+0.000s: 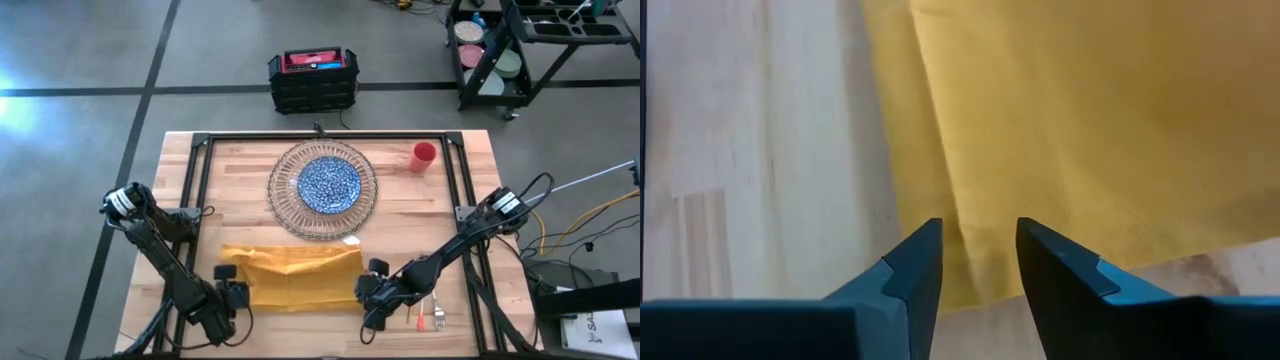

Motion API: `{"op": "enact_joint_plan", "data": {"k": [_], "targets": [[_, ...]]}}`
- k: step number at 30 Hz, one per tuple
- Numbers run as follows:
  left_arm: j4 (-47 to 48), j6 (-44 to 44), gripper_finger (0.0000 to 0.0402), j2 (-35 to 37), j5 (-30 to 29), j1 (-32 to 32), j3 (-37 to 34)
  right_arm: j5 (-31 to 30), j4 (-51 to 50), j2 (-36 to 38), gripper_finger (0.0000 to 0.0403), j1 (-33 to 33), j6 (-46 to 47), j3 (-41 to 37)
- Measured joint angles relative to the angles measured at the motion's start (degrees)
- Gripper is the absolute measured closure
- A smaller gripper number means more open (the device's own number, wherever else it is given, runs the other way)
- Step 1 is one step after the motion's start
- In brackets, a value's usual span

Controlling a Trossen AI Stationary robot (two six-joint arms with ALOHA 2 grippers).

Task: Set table place
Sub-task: Fold the yellow napkin

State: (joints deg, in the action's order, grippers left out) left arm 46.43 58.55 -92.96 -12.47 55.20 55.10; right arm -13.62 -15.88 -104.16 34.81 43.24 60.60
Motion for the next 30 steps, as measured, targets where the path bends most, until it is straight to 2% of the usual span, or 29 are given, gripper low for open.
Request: {"op": "enact_joint_plan", "data": {"k": [5, 14, 18, 22, 27, 30], "targets": [[-0.03, 3.15, 0.0325, -0.03, 0.81, -0.02, -0.58, -0.8, 0.36, 0.0, 0.03, 0.7, 0.83, 0.0], [-4.89, 10.49, 0.0397, -0.03, 9.18, 0.0, 0.59, -1.62, 0.36, 0.0, 0.0314, 2.48, 3.91, 0.0], [-6.17, 11.94, 0.04, -0.28, 8.85, 0.0, 3.94, -3.05, 0.39, 0.0, 0.0319, 3.5, 5.18, 0.0], [-2.46, 10.72, 0.04, -0.83, 4.85, 0.0, 6.43, -3.53, 0.69, 0.0, 0.0322, 4.12, 6.2, 0.0], [3.06, 9.54, 0.0397, -0.93, 2.5, 0.07, 5.95, -3.57, 1.82, 0.0, 0.0317, 4.97, 6.43, 0.0], [3.71, 8.89, 0.0377, -1.14, 2.5, 0.22, 4.49, -3.67, 1.89, 0.0, 0.0311, 5.59, 7.25, 0.0]]}}
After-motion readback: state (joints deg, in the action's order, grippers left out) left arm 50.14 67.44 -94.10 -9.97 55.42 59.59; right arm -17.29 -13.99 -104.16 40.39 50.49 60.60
